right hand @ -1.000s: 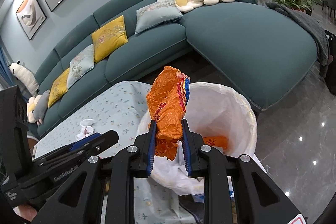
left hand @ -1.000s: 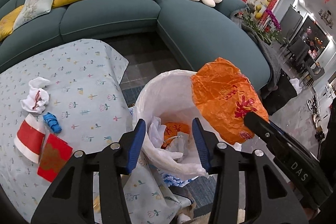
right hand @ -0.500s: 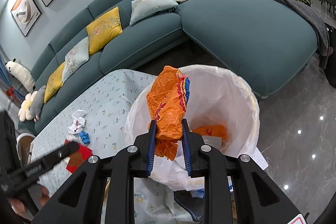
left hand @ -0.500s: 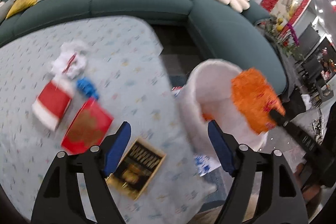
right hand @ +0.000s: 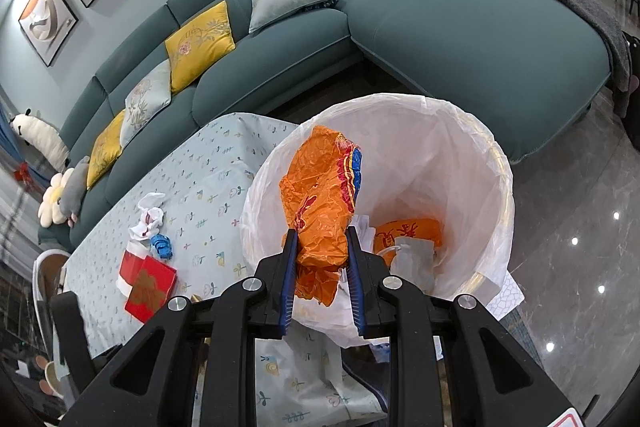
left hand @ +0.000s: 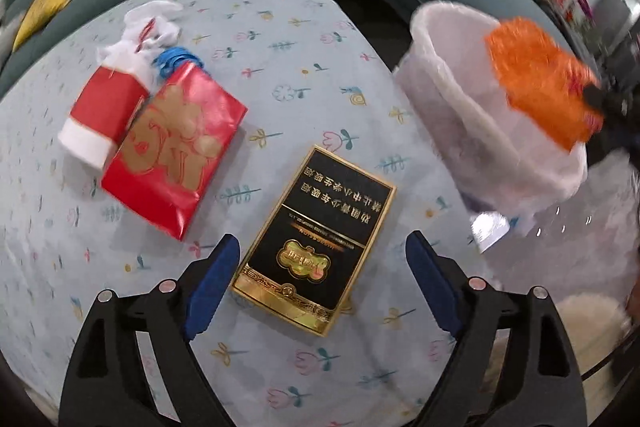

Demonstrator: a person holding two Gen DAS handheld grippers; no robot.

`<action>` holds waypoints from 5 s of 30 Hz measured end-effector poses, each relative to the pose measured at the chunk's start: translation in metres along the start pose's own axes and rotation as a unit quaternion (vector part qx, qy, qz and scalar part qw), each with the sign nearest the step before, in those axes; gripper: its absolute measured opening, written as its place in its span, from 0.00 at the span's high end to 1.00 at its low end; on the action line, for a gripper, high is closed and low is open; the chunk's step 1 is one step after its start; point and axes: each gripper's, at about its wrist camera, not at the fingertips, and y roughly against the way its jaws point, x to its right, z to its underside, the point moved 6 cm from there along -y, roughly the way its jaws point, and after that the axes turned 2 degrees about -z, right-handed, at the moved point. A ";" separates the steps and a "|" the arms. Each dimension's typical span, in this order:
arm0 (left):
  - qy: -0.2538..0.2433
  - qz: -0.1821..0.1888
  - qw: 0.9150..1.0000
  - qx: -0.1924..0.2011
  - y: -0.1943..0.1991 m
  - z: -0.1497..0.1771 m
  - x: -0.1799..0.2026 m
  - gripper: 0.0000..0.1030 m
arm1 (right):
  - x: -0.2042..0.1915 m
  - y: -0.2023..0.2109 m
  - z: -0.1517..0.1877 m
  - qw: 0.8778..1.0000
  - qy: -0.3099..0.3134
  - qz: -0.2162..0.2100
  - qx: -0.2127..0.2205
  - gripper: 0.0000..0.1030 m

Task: Collect trash
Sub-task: 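Carry the orange bag over the wastebasket and open the right tool while the left tool carries the box, then lower the gold box into the wastebasket and open the left tool, then move both tools back over the remaining trash on the table, then grasp the red-and-white paper cup with the left tool while the right tool grasps the red packet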

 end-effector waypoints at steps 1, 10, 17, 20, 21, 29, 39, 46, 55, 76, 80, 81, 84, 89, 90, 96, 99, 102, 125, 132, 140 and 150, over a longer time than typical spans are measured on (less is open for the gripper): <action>-0.006 0.002 1.000 -0.008 -0.004 0.001 0.000 0.25 | 0.000 0.000 0.000 1.000 -0.001 0.000 0.000 0.79; -0.020 -0.012 1.000 0.008 -0.003 -0.002 0.001 0.44 | -0.001 -0.003 0.001 1.000 -0.003 -0.001 -0.002 0.79; -0.006 0.016 0.999 0.038 0.022 -0.018 0.017 0.44 | -0.001 -0.001 -0.001 1.000 -0.003 0.000 0.001 0.79; -0.001 0.033 0.998 0.059 0.037 -0.034 0.028 0.44 | 0.001 0.003 -0.003 1.000 -0.003 0.001 0.006 0.79; 0.000 0.038 0.997 0.063 0.040 -0.040 0.033 0.44 | 0.001 0.004 -0.003 1.000 -0.003 0.002 0.009 0.79; -0.008 0.089 0.992 0.090 0.053 -0.092 0.083 0.44 | 0.016 0.017 -0.012 1.000 -0.011 0.012 0.025 0.79; -0.024 0.135 0.988 0.070 0.035 -0.121 0.136 0.37 | 0.051 0.027 -0.027 0.998 -0.030 0.030 0.040 0.79; -0.006 0.124 0.990 0.071 0.031 -0.121 0.127 0.30 | 0.048 0.018 -0.032 0.999 -0.028 0.025 0.038 0.78; 0.022 0.107 0.991 0.080 0.038 -0.117 0.097 0.24 | 0.032 0.011 -0.035 0.999 -0.023 0.027 0.035 0.67; 0.117 0.051 0.986 0.110 0.080 -0.085 -0.005 0.20 | -0.054 0.022 -0.005 0.999 0.043 -0.001 0.014 0.58; 0.140 0.038 0.983 0.112 0.087 -0.073 -0.037 0.20 | -0.080 0.021 0.009 0.998 0.061 -0.010 0.005 0.53; 0.147 0.034 0.982 0.113 0.089 -0.068 -0.048 0.20 | -0.086 0.021 0.012 0.998 0.065 -0.012 0.003 0.52; 0.161 0.024 0.980 0.111 0.093 -0.058 -0.068 0.20 | -0.106 0.018 0.023 0.997 0.078 -0.017 -0.006 0.49; 0.180 0.006 0.978 0.108 0.097 -0.041 -0.103 0.19 | -0.137 0.009 0.043 0.994 0.100 -0.026 -0.025 0.48; 0.185 0.001 0.977 0.106 0.097 -0.037 -0.112 0.19 | -0.144 0.007 0.046 0.994 0.104 -0.028 -0.028 0.48; 0.201 -0.018 0.974 0.104 0.099 -0.021 -0.150 0.19 | -0.177 -0.007 0.066 0.991 0.119 -0.036 -0.047 0.46; 0.206 -0.035 0.973 0.102 0.099 -0.016 -0.167 0.18 | -0.192 -0.017 0.075 0.990 0.124 -0.037 -0.057 0.45; 0.217 -0.045 0.970 0.097 0.097 -0.012 -0.184 0.18 | -0.205 -0.026 0.081 0.989 0.129 -0.039 -0.065 0.44; 0.242 -0.036 0.967 0.077 0.062 -0.024 -0.227 0.18 | -0.240 -0.121 0.104 0.987 0.111 -0.004 -0.120 0.42; 0.233 -0.018 0.970 0.064 0.045 -0.033 -0.207 0.18 | -0.220 -0.122 0.104 0.987 0.108 -0.003 -0.122 0.61; 0.223 -0.011 0.973 0.062 0.027 -0.046 -0.186 0.20 | -0.193 -0.116 0.099 0.988 0.090 0.001 -0.123 0.91; 0.220 0.000 0.975 0.036 0.006 -0.053 -0.176 0.79 | -0.187 -0.109 0.092 0.988 0.101 0.001 -0.114 0.92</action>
